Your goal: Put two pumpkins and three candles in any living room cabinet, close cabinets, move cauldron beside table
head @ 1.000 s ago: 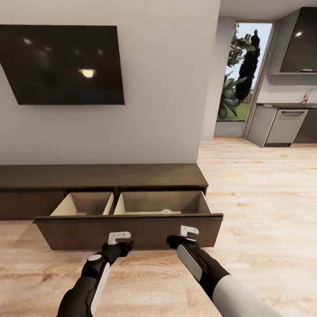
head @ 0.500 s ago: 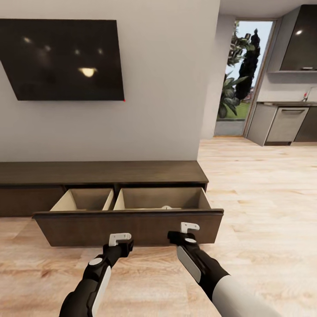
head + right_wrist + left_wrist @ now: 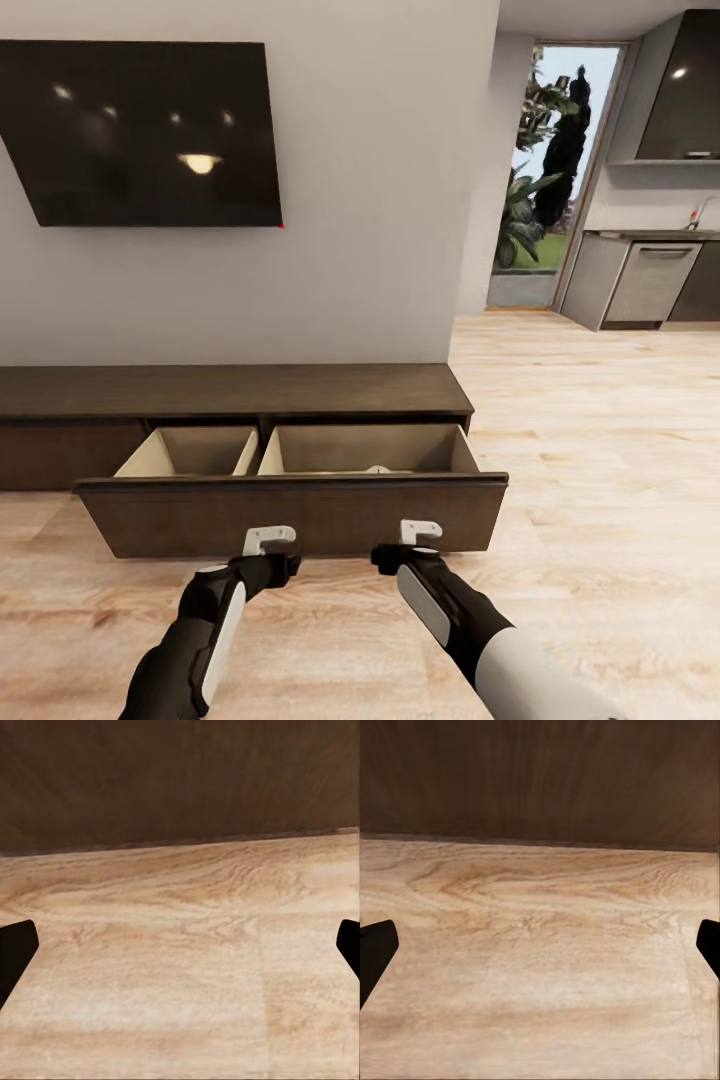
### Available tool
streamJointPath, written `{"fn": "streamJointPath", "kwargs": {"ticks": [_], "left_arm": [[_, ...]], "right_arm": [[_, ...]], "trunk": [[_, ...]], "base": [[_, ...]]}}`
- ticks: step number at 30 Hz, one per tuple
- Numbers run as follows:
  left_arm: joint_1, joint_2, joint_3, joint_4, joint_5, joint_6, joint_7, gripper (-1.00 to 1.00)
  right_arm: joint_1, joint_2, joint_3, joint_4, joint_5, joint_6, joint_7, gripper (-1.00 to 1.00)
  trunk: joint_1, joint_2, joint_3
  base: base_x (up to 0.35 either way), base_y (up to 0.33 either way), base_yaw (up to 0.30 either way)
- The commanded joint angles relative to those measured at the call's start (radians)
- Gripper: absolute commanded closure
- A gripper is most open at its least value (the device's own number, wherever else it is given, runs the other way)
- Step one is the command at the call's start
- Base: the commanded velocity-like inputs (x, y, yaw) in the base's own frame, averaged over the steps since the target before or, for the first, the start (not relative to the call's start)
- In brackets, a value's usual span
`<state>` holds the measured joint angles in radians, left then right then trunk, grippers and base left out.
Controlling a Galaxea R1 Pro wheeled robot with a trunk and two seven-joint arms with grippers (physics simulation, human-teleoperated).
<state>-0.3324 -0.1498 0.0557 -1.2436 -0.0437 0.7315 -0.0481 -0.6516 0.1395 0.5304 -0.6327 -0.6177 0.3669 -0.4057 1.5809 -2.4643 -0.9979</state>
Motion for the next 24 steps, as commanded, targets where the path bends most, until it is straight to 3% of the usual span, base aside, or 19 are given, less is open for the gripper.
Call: {"fn": "streamJointPath", "kwargs": {"ticks": [1,4,12,24], "left_arm": [[-0.001,-0.001,0.003,-0.006,-0.004,0.016,-0.005,-1.0],[-0.001,-0.002,0.003,-0.014,-0.005,0.032,-0.004,-1.0],[-0.001,-0.002,0.004,-0.022,-0.004,0.035,-0.004,-1.0],[-0.001,-0.003,0.004,-0.022,-0.005,0.051,-0.004,-1.0]], "right_arm": [[-0.001,0.0,0.004,-0.002,-0.01,0.016,-0.007,-1.0],[-0.003,-0.001,0.001,-0.003,-0.013,0.058,-0.003,-1.0],[-0.003,0.001,0.0,-0.004,-0.015,0.069,-0.005,-1.0],[-0.003,0.012,0.0,-0.005,-0.016,0.072,-0.008,-1.0]], "trunk": [[-0.004,0.007,0.002],[-0.016,0.028,0.012],[-0.016,0.028,0.012],[-0.016,0.028,0.016]], "base": [[0.0,0.0,0.0],[0.0,0.0,0.0],[0.0,0.0,0.008],[0.0,0.0,0.25]]}}
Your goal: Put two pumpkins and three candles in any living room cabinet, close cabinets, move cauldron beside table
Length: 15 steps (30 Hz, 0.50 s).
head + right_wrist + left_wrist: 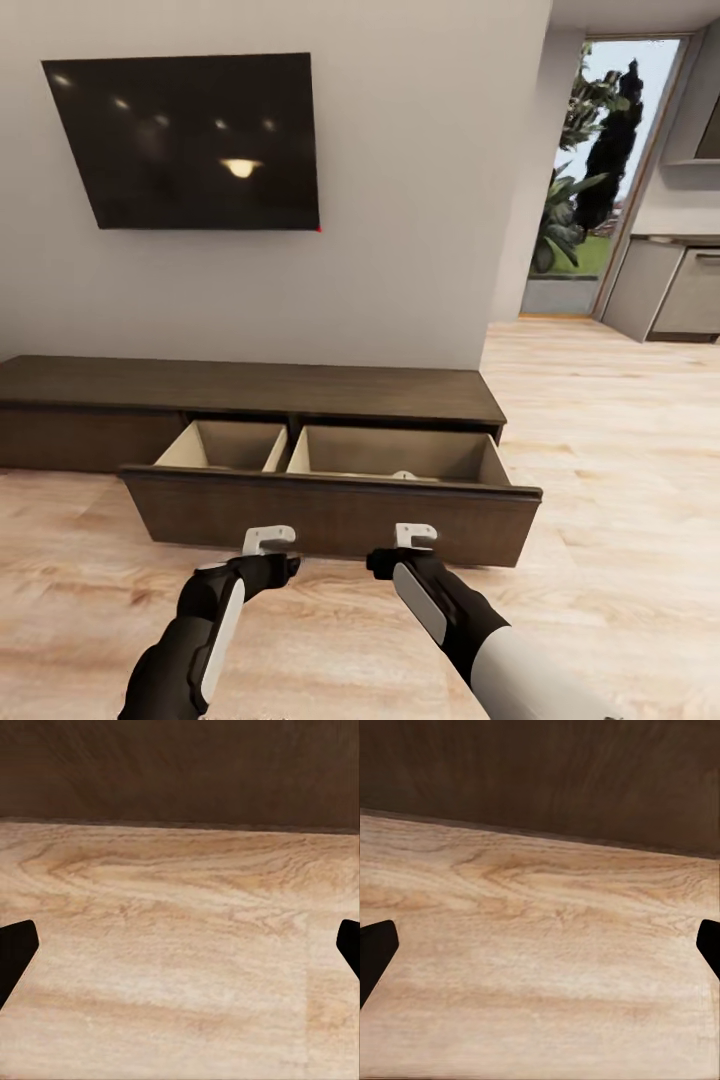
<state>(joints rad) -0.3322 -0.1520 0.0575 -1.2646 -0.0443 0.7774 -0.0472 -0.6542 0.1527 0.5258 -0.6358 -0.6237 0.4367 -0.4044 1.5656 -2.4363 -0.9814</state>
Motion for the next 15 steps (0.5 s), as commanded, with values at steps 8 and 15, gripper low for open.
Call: {"fn": "streamJointPath", "kwargs": {"ticks": [8,15], "left_arm": [[-0.001,-0.001,0.001,-0.001,-0.004,0.009,-0.005,-1.0],[-0.001,-0.001,0.001,-0.002,-0.003,0.02,-0.005,-1.0]], "right_arm": [[-0.001,0.005,0.005,-0.002,-0.01,0.015,-0.008,-1.0],[-0.001,0.007,0.005,-0.002,-0.011,0.023,-0.006,-1.0]], "trunk": [[0.0,0.0,0.001],[-0.012,0.021,0.01]], "base": [[0.0,0.0,0.28],[0.0,0.0,0.287]]}}
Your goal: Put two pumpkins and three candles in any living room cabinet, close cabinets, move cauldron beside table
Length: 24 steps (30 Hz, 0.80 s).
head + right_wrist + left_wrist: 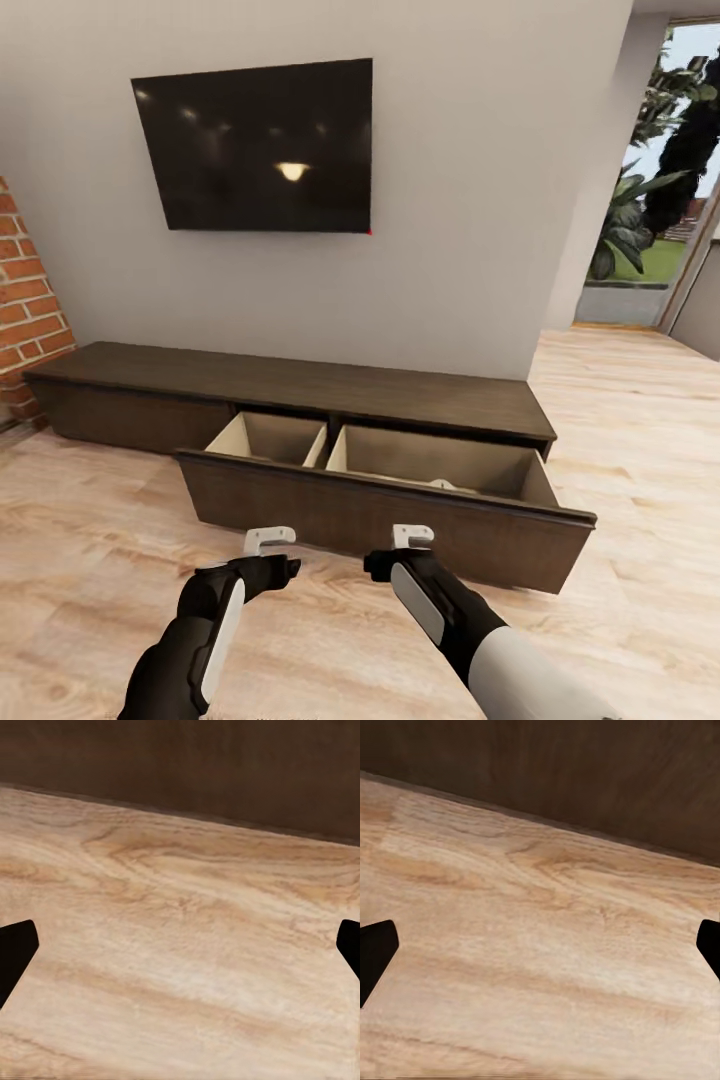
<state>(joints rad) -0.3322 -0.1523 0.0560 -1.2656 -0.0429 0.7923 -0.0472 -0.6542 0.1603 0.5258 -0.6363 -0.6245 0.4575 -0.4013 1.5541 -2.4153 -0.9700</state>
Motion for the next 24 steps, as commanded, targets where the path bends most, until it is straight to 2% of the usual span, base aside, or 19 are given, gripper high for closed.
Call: {"fn": "streamJointPath", "kwargs": {"ticks": [1,3,5,7,18,24], "left_arm": [[-0.001,-0.001,0.003,-0.004,-0.005,0.006,-0.005,-1.0],[-0.001,-0.001,0.003,-0.021,-0.006,0.029,0.0,-1.0],[-0.001,-0.001,0.003,-0.046,-0.005,0.094,0.038,-1.0],[-0.001,-0.002,0.003,-0.056,-0.005,0.117,0.061,-1.0],[-0.001,-0.001,0.0,-0.061,-0.004,0.128,0.073,-1.0],[-0.001,-0.001,-0.001,-0.061,-0.003,0.128,0.073,-1.0]], "right_arm": [[-0.001,0.0,0.005,-0.001,-0.01,0.007,-0.009,-1.0],[-0.001,0.003,0.005,-0.001,-0.009,0.012,-0.008,-1.0],[-0.001,0.006,0.005,-0.001,-0.01,0.014,-0.008,-1.0],[-0.001,0.007,0.005,-0.001,-0.01,0.015,-0.008,-1.0],[-0.001,0.006,0.005,-0.001,-0.01,0.015,-0.007,-1.0],[-0.001,0.005,0.005,-0.003,-0.009,0.013,-0.006,-1.0]], "trunk": [[0.0,0.0,-0.001],[0.0,0.0,-0.001],[0.0,0.0,-0.001],[0.0,0.0,-0.001],[0.0,0.0,-0.001],[0.0,0.0,-0.001]], "base": [[0.0,0.0,0.289],[0.0,0.0,0.289],[0.0,0.0,0.289],[0.0,0.0,0.289],[0.0,0.0,0.284],[0.0,0.0,0.055]]}}
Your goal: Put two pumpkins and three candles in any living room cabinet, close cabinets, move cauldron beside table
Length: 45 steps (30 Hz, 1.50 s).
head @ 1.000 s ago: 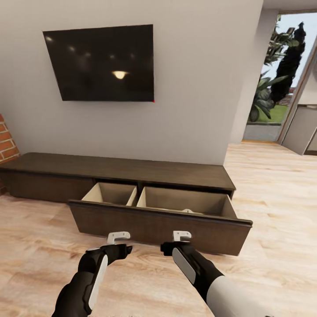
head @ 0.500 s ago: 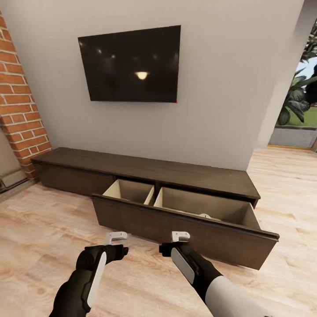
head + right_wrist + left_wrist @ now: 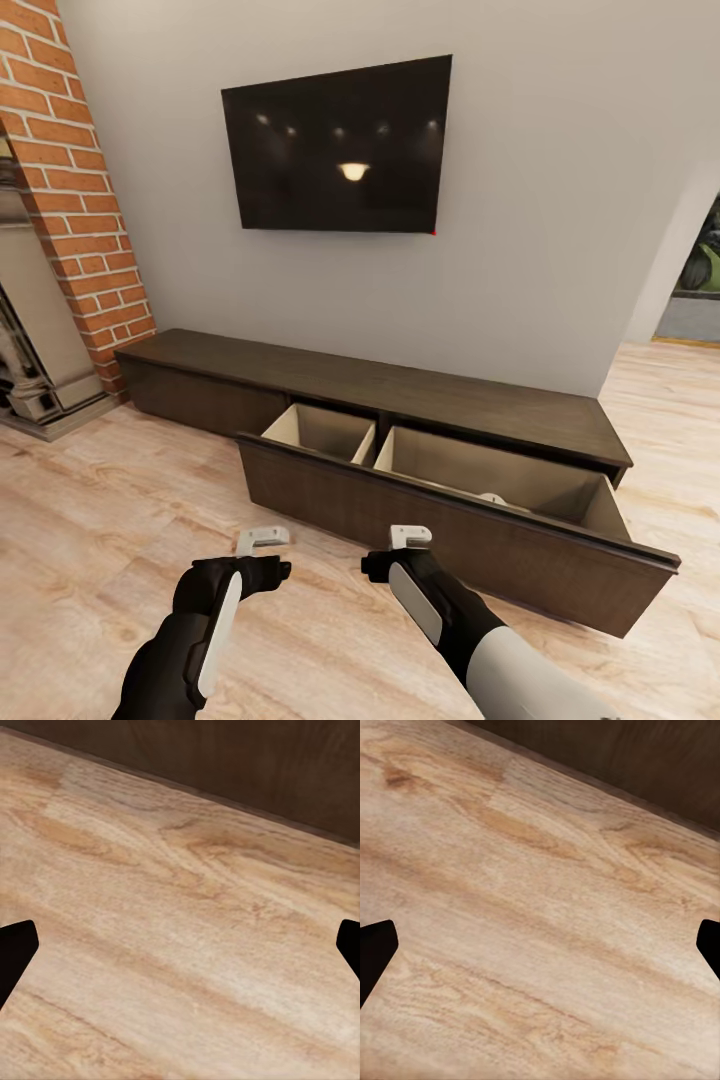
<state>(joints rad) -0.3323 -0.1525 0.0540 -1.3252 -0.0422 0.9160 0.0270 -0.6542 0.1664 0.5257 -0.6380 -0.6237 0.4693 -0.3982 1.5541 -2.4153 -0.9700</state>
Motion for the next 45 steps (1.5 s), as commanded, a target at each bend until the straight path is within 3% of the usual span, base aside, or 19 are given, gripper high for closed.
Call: {"fn": "streamJointPath", "kwargs": {"ticks": [1,19,31,38,45], "left_arm": [[-0.001,-0.001,0.001,-0.001,-0.004,0.004,-0.001,-1.0],[-0.001,-0.001,0.001,-0.001,-0.004,0.004,-0.001,-1.0],[-0.001,-0.001,0.001,0.0,-0.003,0.004,-0.001,-1.0],[-0.001,-0.001,0.001,0.0,-0.002,0.004,-0.001,-1.0],[-0.001,-0.002,0.001,0.0,-0.002,0.001,-0.001,-1.0]], "right_arm": [[-0.001,-0.001,0.005,-0.002,-0.01,0.002,-0.009,-1.0],[-0.001,0.0,0.005,-0.002,-0.01,0.002,-0.01,-1.0],[-0.001,0.001,0.005,-0.003,-0.01,0.0,-0.01,-1.0],[-0.001,0.001,0.007,-0.003,-0.008,-0.003,-0.011,-1.0],[-0.001,0.001,0.007,-0.003,-0.008,-0.001,-0.011,-1.0]], "trunk": [[0.0,0.0,-0.001],[0.0,0.0,-0.001],[0.0,0.0,-0.001],[0.0,0.0,-0.001],[0.0,0.0,-0.001]], "base": [[0.0,0.0,0.004],[0.0,0.011,0.243],[0.098,0.22,0.285],[-0.025,0.293,0.084],[-0.025,0.074,0.253]]}}
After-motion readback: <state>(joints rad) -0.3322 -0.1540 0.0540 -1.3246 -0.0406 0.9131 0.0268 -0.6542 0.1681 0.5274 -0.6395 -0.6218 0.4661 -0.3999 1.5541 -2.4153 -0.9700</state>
